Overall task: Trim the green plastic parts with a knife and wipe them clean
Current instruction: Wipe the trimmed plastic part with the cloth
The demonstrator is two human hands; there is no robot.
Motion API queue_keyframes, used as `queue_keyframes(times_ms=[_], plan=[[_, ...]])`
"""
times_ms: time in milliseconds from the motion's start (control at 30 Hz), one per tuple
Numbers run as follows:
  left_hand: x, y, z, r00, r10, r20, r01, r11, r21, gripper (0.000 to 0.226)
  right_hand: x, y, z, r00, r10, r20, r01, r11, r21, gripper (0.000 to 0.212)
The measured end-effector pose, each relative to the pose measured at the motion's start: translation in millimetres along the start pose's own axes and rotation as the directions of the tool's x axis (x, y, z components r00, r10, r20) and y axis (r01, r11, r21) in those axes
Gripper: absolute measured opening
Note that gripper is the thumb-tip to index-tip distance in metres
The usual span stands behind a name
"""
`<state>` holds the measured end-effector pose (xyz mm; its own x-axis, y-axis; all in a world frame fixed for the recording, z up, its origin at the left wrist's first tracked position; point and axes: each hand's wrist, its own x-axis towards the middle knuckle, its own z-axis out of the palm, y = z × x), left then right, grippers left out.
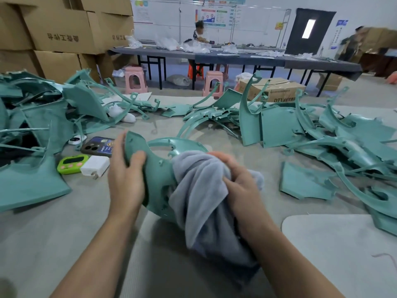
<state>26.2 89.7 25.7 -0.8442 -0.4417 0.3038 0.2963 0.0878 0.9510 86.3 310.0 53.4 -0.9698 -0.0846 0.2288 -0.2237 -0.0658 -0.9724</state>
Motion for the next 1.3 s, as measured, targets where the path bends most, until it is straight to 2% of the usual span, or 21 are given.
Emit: queue_keyframes(times_ms=[33,67,100,167,267,367,467,567,667,700,733,800,867,900,967,1033,1100,1200,1233,1300], plan=[[-2.2,-0.5,3.9,1.0,-0.002,0.02,0.0,0.996,0.087,0.063,-1.8,0.4,5.7,0.996,0.025,0.088,-0.029,0.999,0.036,0.033],[-5.4,1.2,7.7,0.999,-0.033,0.041,0.029,0.994,0.103,0.062,-3.1,0.0,9.9,0.986,0.035,0.163,-0.045,0.997,0.061,0.032],[-9.8,6.5,10.8,0.995,-0.077,0.064,0.075,0.996,0.041,0.058,-3.3,-0.4,12.1,0.974,0.034,0.224,-0.053,0.995,0.08,0.033],[-16.3,10.4,14.7,0.987,-0.125,0.1,0.143,0.969,-0.2,0.052,-2.8,-1.9,12.9,0.946,0.016,0.323,-0.05,0.994,0.098,0.036],[-21.5,13.6,14.2,0.971,-0.126,0.203,0.215,0.834,-0.509,0.059,0.9,-3.3,11.3,0.903,-0.018,0.429,0.012,1.0,0.017,0.042],[-22.7,21.1,15.6,0.906,-0.16,0.393,0.378,0.726,-0.575,0.066,4.3,-1.3,21.7,0.933,-0.064,0.355,0.166,0.95,-0.266,0.041],[-17.2,25.0,13.8,0.834,-0.189,0.518,0.514,0.606,-0.606,0.076,1.5,7.5,39.3,0.983,-0.003,0.183,0.128,0.728,-0.673,0.026],[-11.4,24.8,4.4,0.743,-0.2,0.638,0.631,0.527,-0.57,0.072,4.2,9.1,51.9,0.986,0.099,0.133,0.024,0.708,-0.706,0.017],[-10.0,21.0,-4.5,0.599,-0.309,0.739,0.759,0.513,-0.4,0.056,19.1,7.0,65.3,0.991,0.019,0.133,0.088,0.656,-0.75,0.014],[-9.4,15.7,-5.0,0.598,-0.338,0.727,0.761,0.524,-0.382,0.042,25.3,6.1,70.6,0.992,-0.014,0.124,0.104,0.639,-0.762,0.014],[-9.4,15.5,-4.1,0.639,-0.365,0.676,0.733,0.556,-0.392,0.025,30.8,5.9,76.9,0.992,-0.048,0.117,0.121,0.623,-0.773,0.013],[-1.3,5.6,-4.8,0.737,-0.418,0.531,0.667,0.578,-0.471,0.048,38.7,8.5,89.3,0.989,-0.114,0.098,0.148,0.605,-0.782,0.009],[3.9,4.5,-8.6,0.775,-0.401,0.489,0.63,0.55,-0.548,0.027,43.6,12.7,100.5,0.981,-0.181,0.068,0.16,0.561,-0.812,0.006],[3.9,6.7,-10.8,0.768,-0.346,0.539,0.637,0.506,-0.582,0.028,46.6,14.5,105.0,0.98,-0.192,0.045,0.144,0.538,-0.83,0.011],[7.4,4.4,-13.6,0.704,-0.337,0.625,0.708,0.39,-0.588,0.051,57.1,17.0,109.9,0.989,-0.149,-0.022,0.064,0.546,-0.836,0.009],[9.0,2.5,-14.8,0.677,-0.34,0.653,0.735,0.349,-0.581,0.054,70.0,19.1,109.3,0.995,-0.04,-0.093,-0.046,0.643,-0.764,0.01],[8.1,3.7,-11.5,0.691,-0.305,0.655,0.72,0.375,-0.584,0.059,79.0,21.0,107.4,0.992,0.044,-0.12,-0.115,0.724,-0.68,0.019],[8.7,2.6,-11.0,0.726,-0.288,0.625,0.688,0.324,-0.65,0.061,84.4,20.9,99.4,0.971,0.178,-0.162,-0.24,0.778,-0.581,0.017],[9.5,3.3,-11.2,0.736,-0.296,0.609,0.677,0.344,-0.651,0.061,84.7,19.4,96.2,0.962,0.222,-0.159,-0.273,0.795,-0.542,0.016],[6.9,4.8,-7.4,0.743,-0.334,0.58,0.669,0.387,-0.634,0.057,79.9,13.9,94.3,0.97,0.225,-0.091,-0.24,0.836,-0.493,0.011]])
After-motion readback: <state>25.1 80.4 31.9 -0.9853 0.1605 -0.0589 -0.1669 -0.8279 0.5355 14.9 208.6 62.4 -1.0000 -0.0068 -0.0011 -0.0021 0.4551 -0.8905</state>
